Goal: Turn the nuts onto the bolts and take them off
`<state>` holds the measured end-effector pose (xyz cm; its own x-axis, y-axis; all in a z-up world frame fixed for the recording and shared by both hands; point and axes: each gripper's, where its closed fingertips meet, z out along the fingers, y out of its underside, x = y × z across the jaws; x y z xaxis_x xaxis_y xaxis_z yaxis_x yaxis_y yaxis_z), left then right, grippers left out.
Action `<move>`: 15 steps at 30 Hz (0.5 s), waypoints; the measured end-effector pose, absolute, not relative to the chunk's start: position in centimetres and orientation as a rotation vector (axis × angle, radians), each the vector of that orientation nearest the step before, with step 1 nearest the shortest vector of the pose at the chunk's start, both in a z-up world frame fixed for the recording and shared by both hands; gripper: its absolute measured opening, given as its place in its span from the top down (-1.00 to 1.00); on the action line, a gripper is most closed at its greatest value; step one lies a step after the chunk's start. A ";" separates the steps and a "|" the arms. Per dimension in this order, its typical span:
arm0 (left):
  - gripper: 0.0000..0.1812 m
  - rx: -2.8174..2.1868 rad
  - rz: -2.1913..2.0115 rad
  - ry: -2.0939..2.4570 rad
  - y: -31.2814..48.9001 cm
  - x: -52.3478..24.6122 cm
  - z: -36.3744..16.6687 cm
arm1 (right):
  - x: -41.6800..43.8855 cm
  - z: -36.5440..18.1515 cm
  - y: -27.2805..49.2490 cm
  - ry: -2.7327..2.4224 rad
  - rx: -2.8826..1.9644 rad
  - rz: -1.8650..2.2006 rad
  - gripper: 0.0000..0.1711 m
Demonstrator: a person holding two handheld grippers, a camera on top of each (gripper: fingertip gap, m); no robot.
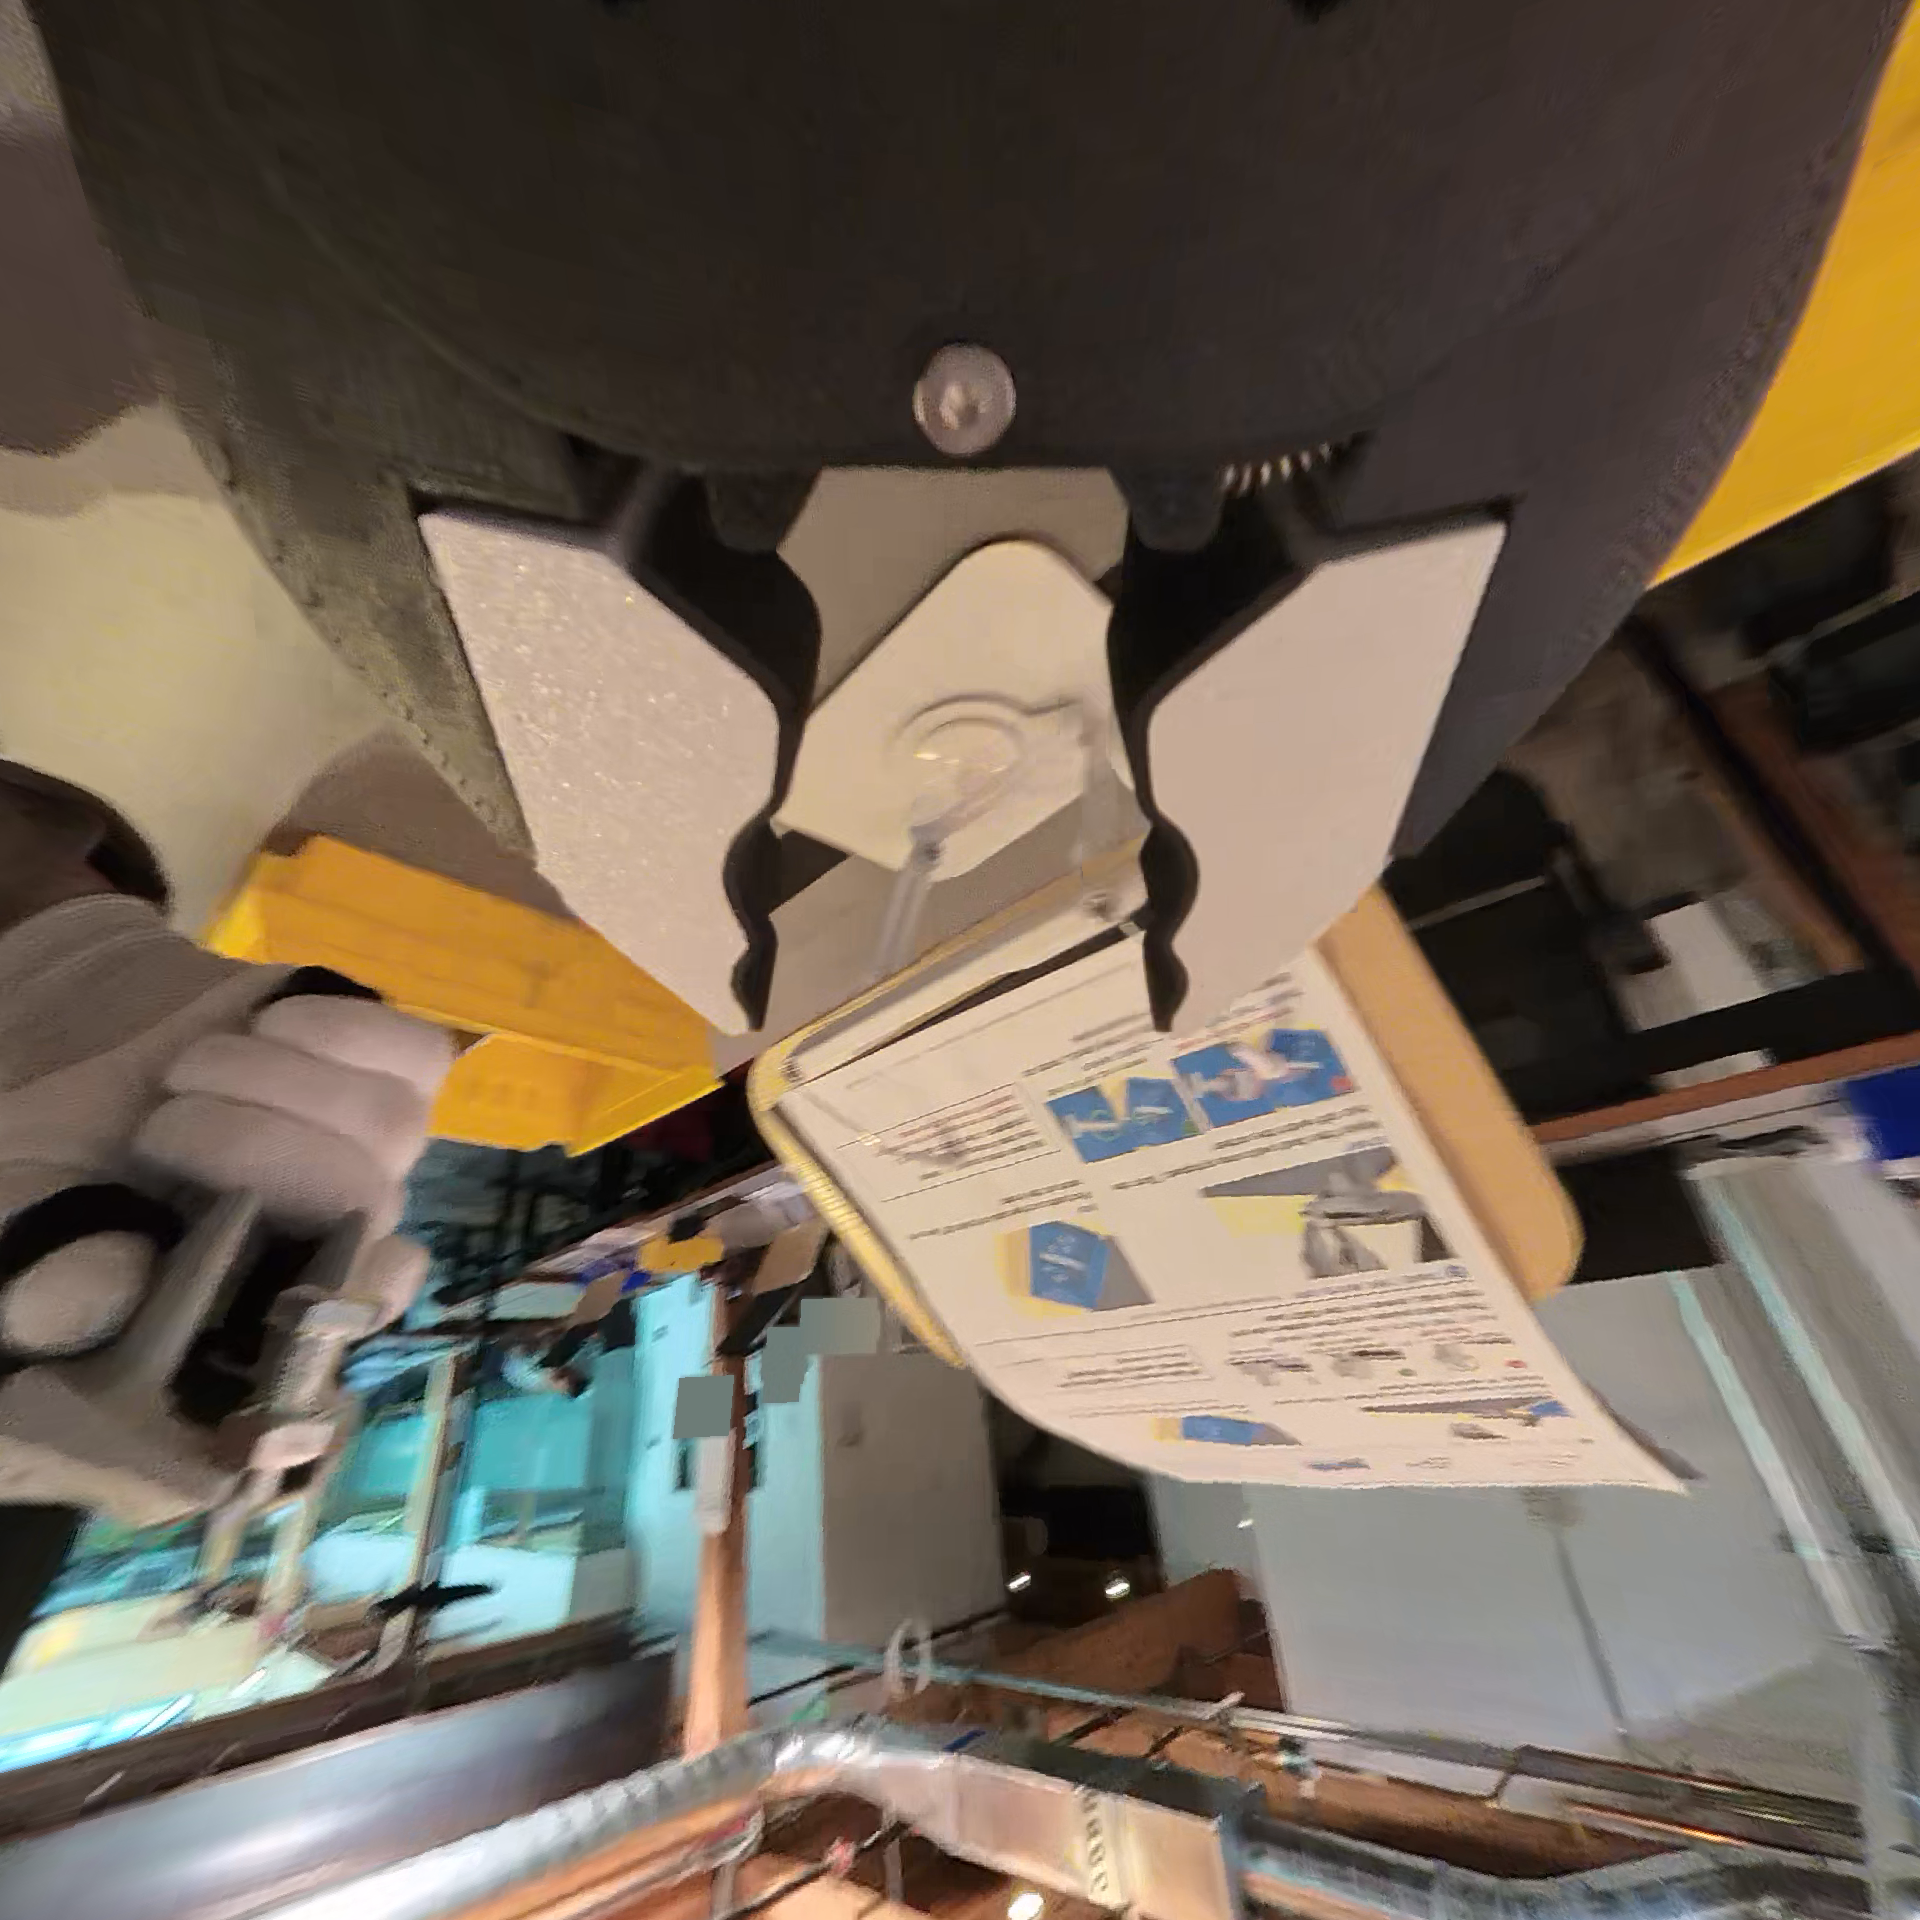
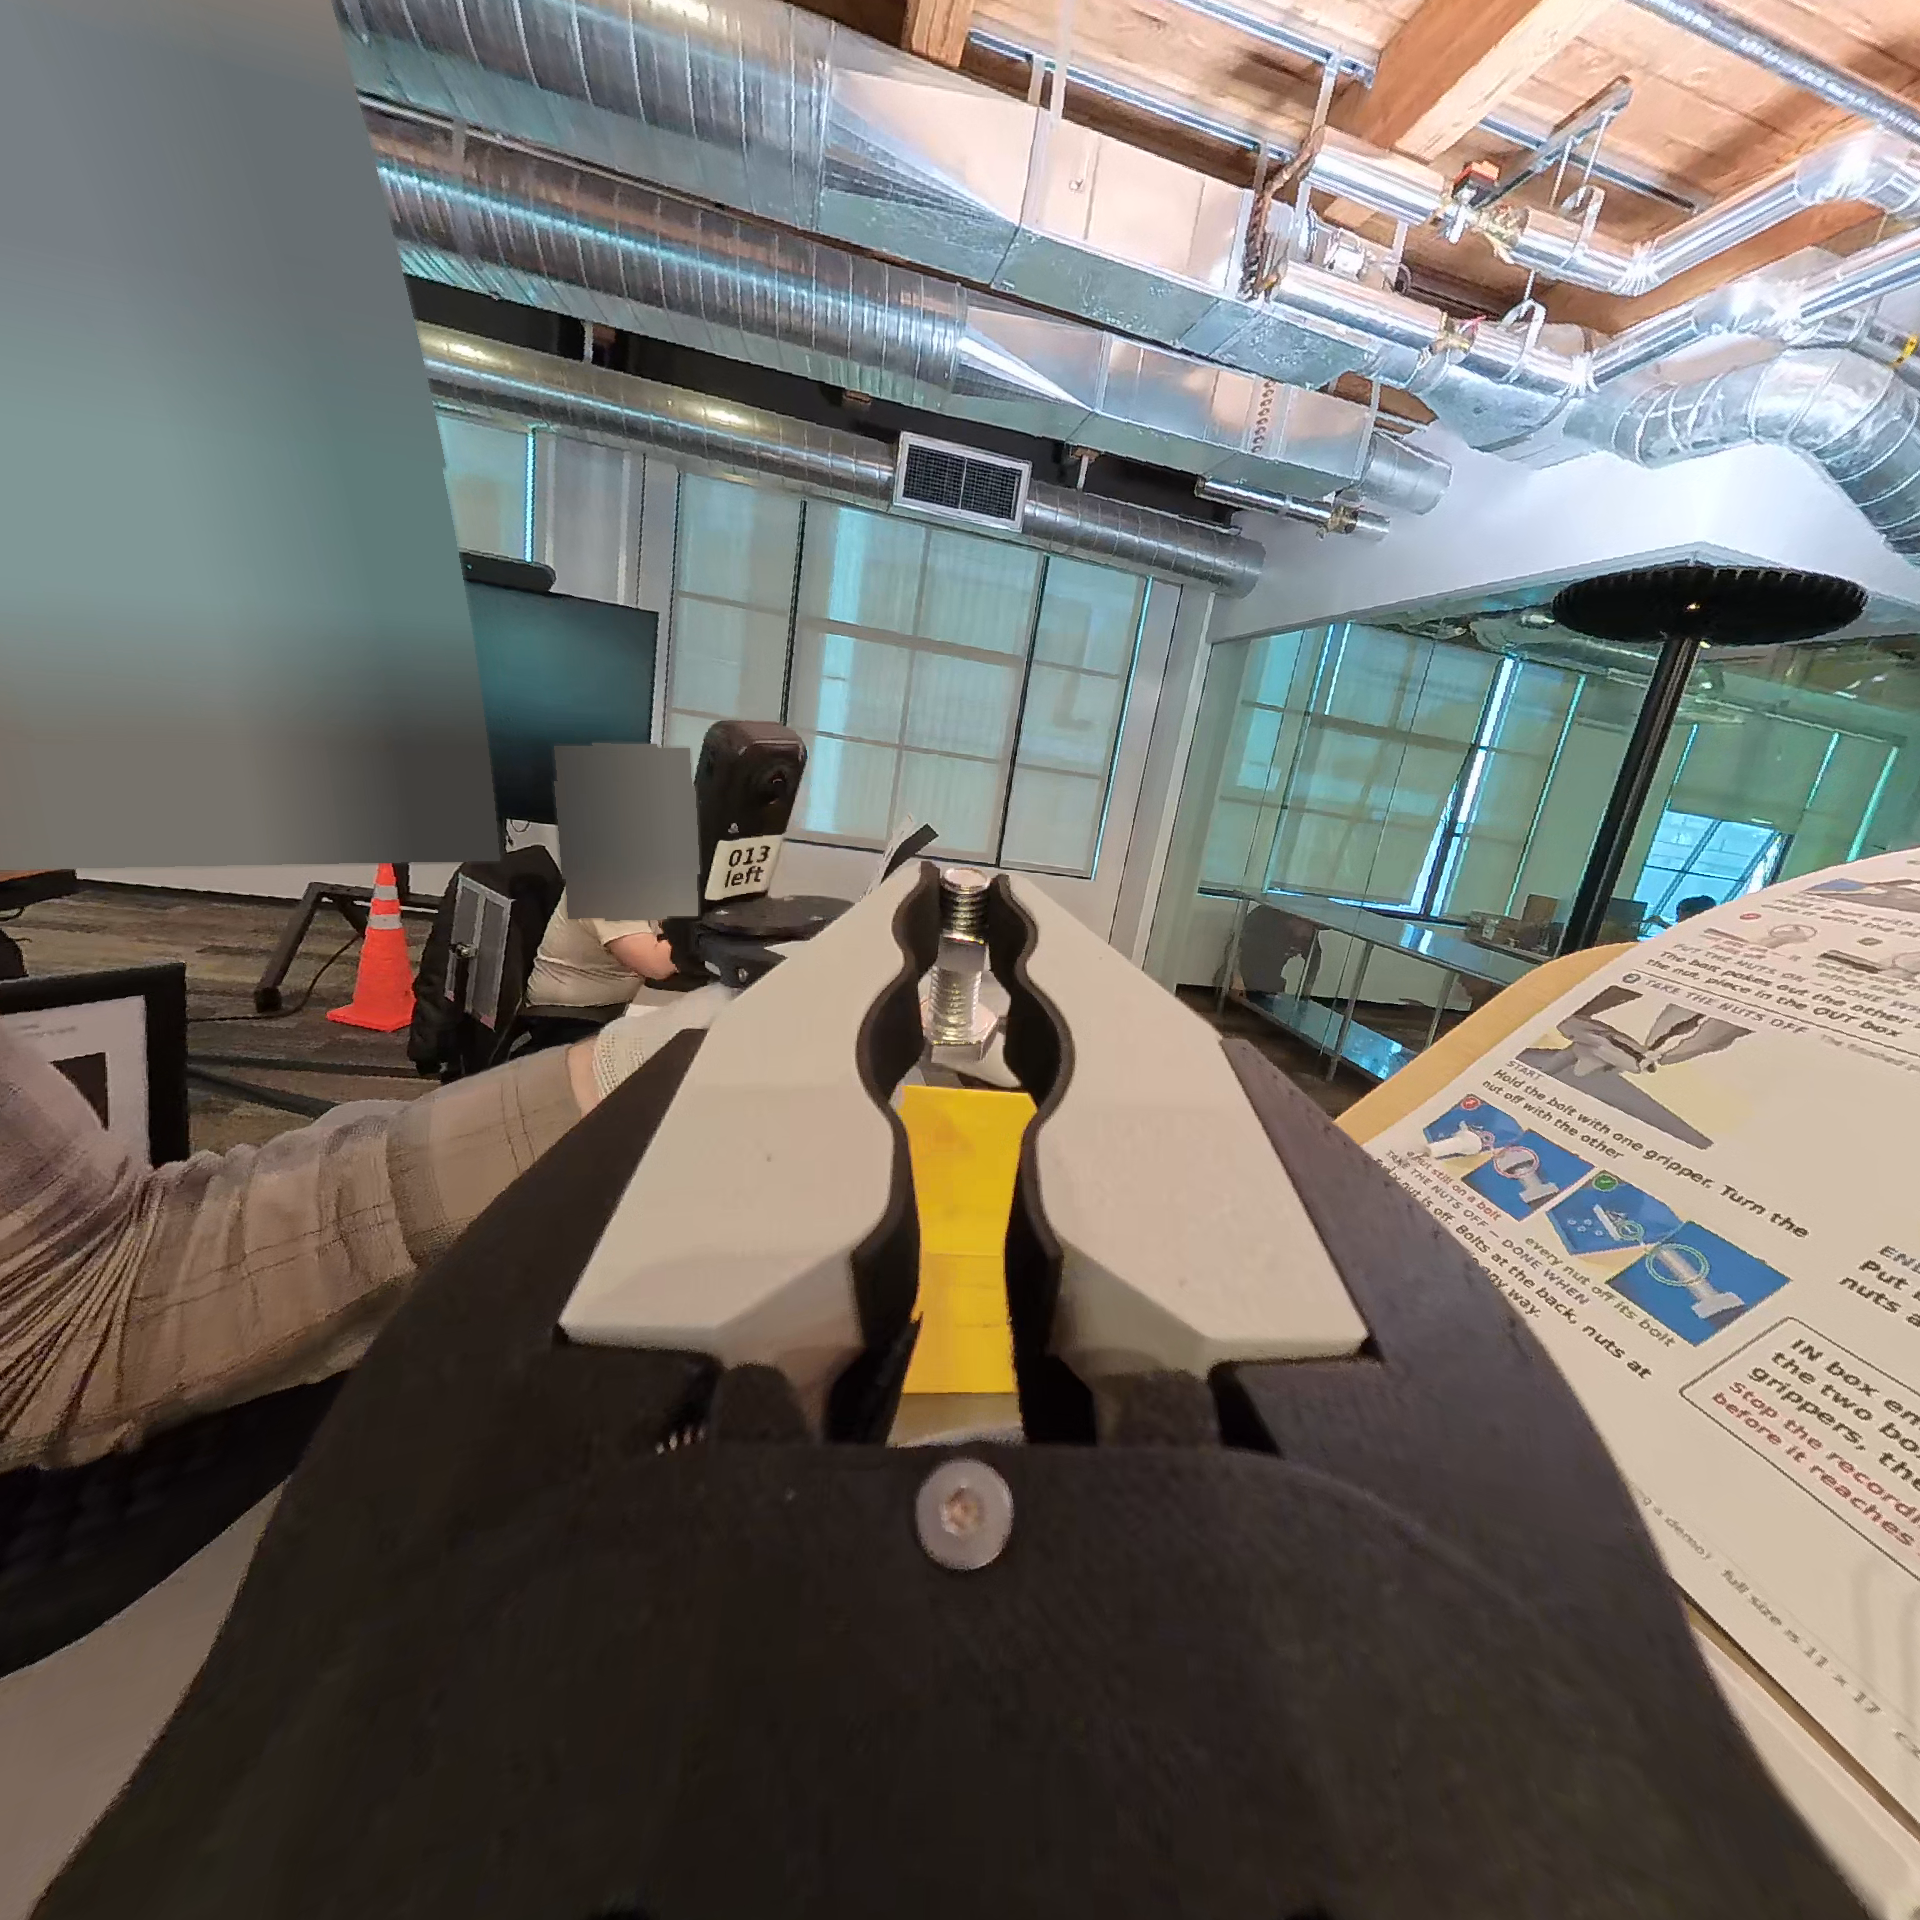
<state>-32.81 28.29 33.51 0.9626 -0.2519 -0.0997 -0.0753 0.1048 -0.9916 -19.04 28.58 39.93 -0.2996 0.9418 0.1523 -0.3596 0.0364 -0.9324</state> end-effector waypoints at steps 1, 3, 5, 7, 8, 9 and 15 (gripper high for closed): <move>0.26 -1.488 -0.038 0.248 28.3 -33.7 33.7 | -19.0 40.1 28.5 -1.202 -0.692 1.520 0.92; 0.51 -1.468 0.088 0.233 27.6 -34.6 34.6 | -18.8 40.2 28.4 -1.201 -0.685 1.529 0.92; 1.00 -1.405 0.161 0.209 26.6 -35.4 36.1 | -18.7 40.3 28.5 -1.197 -0.683 1.530 0.92; 0.95 -1.400 0.269 0.092 25.7 -38.0 36.9 | -18.7 40.4 28.6 -1.194 -0.685 1.530 0.92; 0.75 -1.386 0.335 0.025 25.1 -39.5 37.4 | -18.7 40.3 28.7 -1.193 -0.687 1.527 0.92; 0.53 -1.351 0.391 -0.034 24.2 -40.7 38.2 | -18.6 40.3 28.7 -1.192 -0.687 1.528 0.92; 1.00 -1.132 0.688 -0.292 17.4 -46.2 41.2 | -18.6 40.2 29.1 -1.187 -0.696 1.532 0.92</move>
<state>-46.17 17.43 41.25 0.7610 0.6370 -0.1228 -0.3541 0.2492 -0.9014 -18.65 29.07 40.18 -0.3012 0.9432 0.1400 -0.3707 0.0195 -0.9285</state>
